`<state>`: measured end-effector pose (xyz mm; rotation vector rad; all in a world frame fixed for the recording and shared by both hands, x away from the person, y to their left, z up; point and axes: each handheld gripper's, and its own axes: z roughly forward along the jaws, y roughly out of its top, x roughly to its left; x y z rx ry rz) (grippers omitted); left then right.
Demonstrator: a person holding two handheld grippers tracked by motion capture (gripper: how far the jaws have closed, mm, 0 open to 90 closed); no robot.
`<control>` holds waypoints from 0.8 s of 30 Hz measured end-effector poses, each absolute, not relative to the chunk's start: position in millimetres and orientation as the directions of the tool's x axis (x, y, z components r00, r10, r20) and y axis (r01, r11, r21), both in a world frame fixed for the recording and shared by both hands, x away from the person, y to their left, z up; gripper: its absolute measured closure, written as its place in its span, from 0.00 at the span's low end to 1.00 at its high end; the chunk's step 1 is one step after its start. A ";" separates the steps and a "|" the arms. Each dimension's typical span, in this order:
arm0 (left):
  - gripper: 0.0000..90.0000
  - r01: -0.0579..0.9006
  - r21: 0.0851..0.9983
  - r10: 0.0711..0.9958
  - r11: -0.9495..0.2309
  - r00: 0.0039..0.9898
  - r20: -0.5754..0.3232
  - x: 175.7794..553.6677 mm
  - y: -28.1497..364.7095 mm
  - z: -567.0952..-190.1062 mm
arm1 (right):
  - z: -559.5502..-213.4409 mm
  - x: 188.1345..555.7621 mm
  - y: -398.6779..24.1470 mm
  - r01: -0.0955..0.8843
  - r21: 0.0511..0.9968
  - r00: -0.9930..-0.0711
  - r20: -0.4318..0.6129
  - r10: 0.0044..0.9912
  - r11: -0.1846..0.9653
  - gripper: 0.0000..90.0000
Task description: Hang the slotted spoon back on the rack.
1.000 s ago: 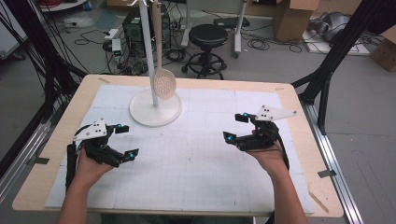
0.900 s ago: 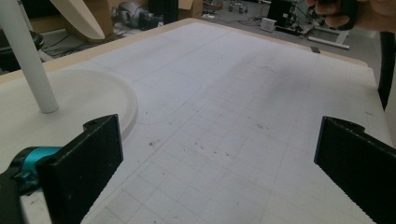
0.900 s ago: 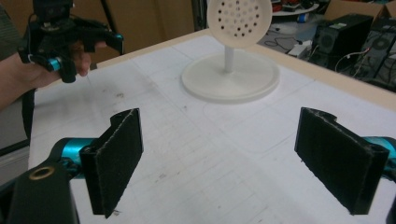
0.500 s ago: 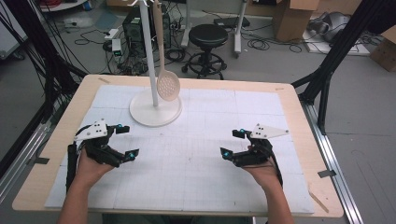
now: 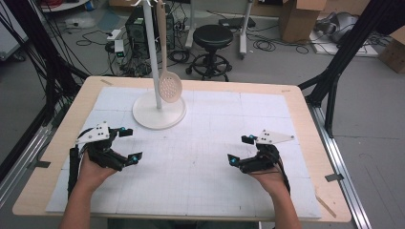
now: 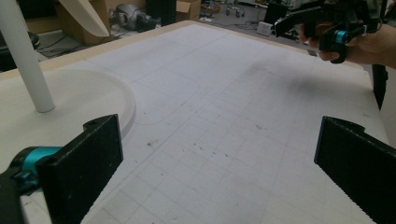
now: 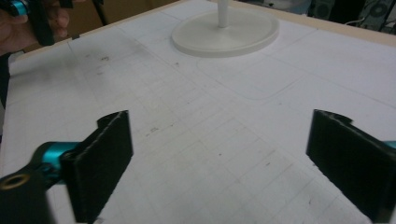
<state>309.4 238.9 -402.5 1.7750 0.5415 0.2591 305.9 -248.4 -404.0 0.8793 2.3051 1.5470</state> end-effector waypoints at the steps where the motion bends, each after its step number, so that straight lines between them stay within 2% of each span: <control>1: 0.02 0.222 0.956 0.486 -0.190 0.868 -0.105 309.3 238.6 -402.7 | -404.9 306.4 -248.5 0.356 0.896 -0.790 0.136 0.598 0.265 0.02; 24: 0.02 0.231 0.953 0.488 -0.196 0.866 -0.109 309.6 238.1 -405.9 | -407.2 306.5 -248.2 0.363 0.891 -0.788 0.139 0.600 0.271 0.02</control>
